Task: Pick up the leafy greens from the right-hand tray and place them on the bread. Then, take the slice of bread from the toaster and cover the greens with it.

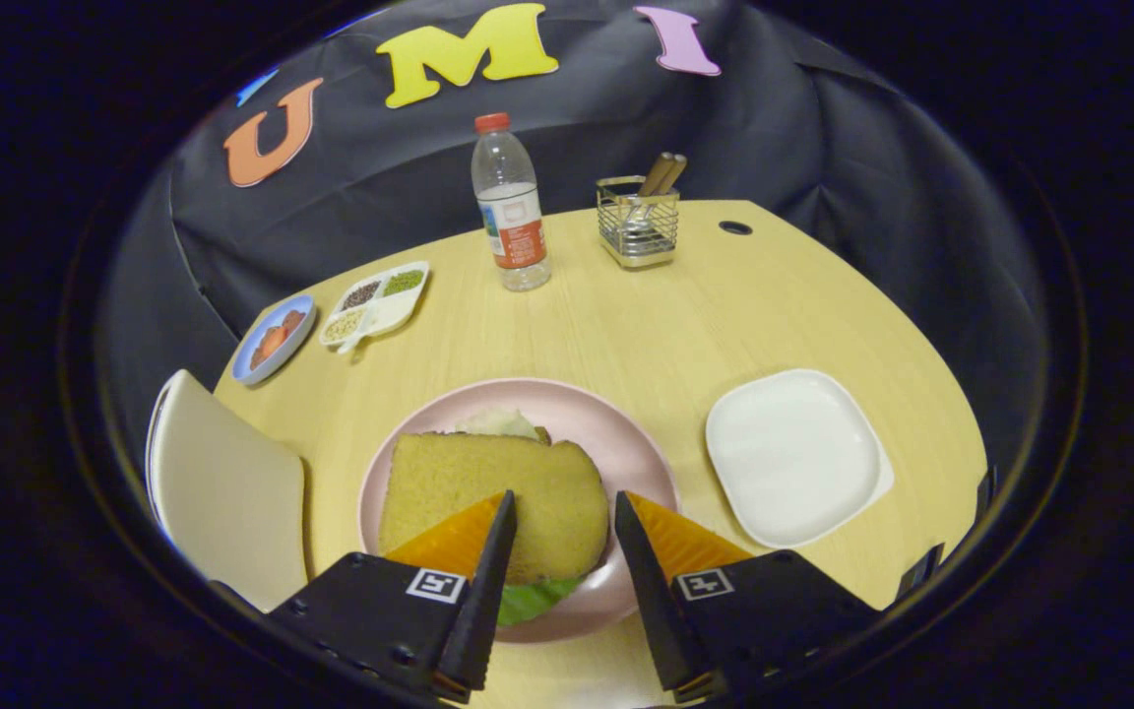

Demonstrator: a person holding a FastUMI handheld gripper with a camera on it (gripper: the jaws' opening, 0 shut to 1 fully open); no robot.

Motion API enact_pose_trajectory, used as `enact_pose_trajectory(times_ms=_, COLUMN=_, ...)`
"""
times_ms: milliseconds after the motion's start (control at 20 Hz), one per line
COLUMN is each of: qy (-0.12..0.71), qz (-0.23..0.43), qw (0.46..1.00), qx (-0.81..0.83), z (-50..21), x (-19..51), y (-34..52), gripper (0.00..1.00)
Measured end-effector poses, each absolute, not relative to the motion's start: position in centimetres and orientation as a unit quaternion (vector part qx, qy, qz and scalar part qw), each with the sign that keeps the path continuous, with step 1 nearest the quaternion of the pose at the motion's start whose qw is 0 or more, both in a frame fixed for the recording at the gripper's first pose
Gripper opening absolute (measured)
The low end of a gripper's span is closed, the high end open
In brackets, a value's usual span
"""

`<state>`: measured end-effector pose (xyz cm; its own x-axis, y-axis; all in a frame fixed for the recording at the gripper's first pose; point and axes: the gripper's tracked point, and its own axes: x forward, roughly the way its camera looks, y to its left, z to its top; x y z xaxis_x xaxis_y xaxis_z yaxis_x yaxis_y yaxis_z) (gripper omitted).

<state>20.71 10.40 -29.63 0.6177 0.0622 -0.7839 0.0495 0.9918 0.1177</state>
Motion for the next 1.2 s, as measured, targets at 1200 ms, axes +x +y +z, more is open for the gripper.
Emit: enact_pose_trajectory(times_ms=1200, qy=0.128, qz=-0.017, qw=0.992, qx=0.000, z=-10.2, x=6.9, y=10.6, gripper=0.96)
